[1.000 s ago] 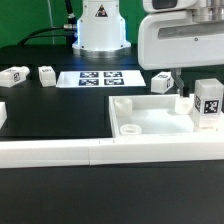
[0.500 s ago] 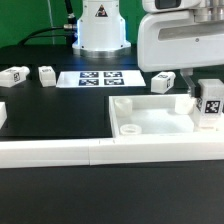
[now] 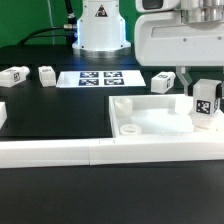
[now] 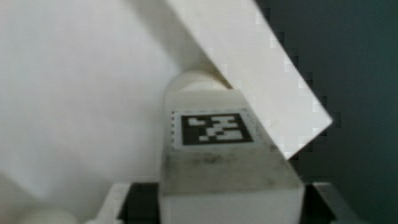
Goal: Assemble square table
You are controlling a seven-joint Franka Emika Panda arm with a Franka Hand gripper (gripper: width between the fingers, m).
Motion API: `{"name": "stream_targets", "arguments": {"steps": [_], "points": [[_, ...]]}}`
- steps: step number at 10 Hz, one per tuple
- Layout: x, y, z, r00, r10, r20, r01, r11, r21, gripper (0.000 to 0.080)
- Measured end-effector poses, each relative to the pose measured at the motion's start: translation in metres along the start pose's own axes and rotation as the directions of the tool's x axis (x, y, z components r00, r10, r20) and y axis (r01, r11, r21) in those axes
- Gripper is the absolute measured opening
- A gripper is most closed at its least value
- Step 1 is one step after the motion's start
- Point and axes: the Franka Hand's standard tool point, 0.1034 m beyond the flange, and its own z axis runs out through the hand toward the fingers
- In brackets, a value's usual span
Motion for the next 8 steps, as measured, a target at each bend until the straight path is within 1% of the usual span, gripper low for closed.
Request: {"name": "stream_targets", "arguments": {"steps": [1,2,4,5,6,7,8], "points": [[0.001,0.001,0.0,0.991,0.131,0.011,-0.131,0.991,0.008,0.0298],[0.0,0.002,0.001,0.948,0.315,0.035,-0.316,0.949,0.017,0.0298],[-0.004,0.001,0.002,0.818,0.571,0.072,-0.574,0.819,0.02,0.0298],[-0.01,-0.002,0.002,0.743,0.664,0.08,-0.667,0.745,0.013,0.0297],[-0.013,-0.005,0.002,0.725,0.684,0.08,-0.687,0.727,0.009,0.0297],[-0.011,-0.004,0.002,0.736,0.672,0.079,-0.675,0.738,0.011,0.0297],[-0.012,-0.004,0.003,0.795,0.602,0.073,-0.604,0.797,0.017,0.0297]]}}
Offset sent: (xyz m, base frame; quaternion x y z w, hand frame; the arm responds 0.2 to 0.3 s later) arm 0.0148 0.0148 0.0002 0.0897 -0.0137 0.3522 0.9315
